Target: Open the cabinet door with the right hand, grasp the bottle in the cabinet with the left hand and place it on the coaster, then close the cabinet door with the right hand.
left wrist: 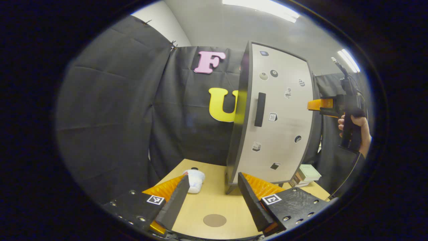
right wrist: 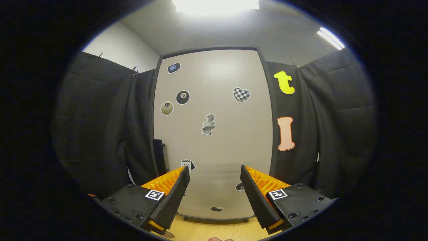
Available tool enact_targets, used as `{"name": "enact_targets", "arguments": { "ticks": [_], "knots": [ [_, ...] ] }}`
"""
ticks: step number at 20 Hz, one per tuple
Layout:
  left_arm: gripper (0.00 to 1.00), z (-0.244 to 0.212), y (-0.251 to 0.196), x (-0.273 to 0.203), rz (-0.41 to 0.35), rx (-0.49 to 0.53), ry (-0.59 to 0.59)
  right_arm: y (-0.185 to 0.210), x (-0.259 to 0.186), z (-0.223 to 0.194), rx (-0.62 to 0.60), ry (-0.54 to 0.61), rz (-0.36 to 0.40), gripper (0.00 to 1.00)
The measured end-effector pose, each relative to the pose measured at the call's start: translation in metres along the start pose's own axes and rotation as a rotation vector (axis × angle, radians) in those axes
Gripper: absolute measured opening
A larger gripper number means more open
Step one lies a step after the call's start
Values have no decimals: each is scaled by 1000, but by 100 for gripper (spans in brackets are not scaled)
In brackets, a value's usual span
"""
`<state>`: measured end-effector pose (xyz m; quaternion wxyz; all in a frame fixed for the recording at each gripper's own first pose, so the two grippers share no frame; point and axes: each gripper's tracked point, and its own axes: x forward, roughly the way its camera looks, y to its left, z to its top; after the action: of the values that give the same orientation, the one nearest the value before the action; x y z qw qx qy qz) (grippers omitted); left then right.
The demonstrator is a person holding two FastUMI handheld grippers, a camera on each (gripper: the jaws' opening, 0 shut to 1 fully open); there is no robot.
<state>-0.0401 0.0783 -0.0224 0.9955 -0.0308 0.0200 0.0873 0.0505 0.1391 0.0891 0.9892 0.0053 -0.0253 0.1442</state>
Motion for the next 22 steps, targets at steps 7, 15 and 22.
{"name": "enact_targets", "arguments": {
  "ticks": [7, 15, 22],
  "knots": [
    [88, -1, 53, -4, 99, -21, -1, 69, 40, 4, 37, 23, 109, 97],
    [88, -14, 88, -3, 164, -38, 22, 122, 81, -12, 14, 59, 153, 97],
    [88, -28, 107, 10, 195, -51, 56, 133, 118, -30, -16, 96, 76, 97]
  ]
}}
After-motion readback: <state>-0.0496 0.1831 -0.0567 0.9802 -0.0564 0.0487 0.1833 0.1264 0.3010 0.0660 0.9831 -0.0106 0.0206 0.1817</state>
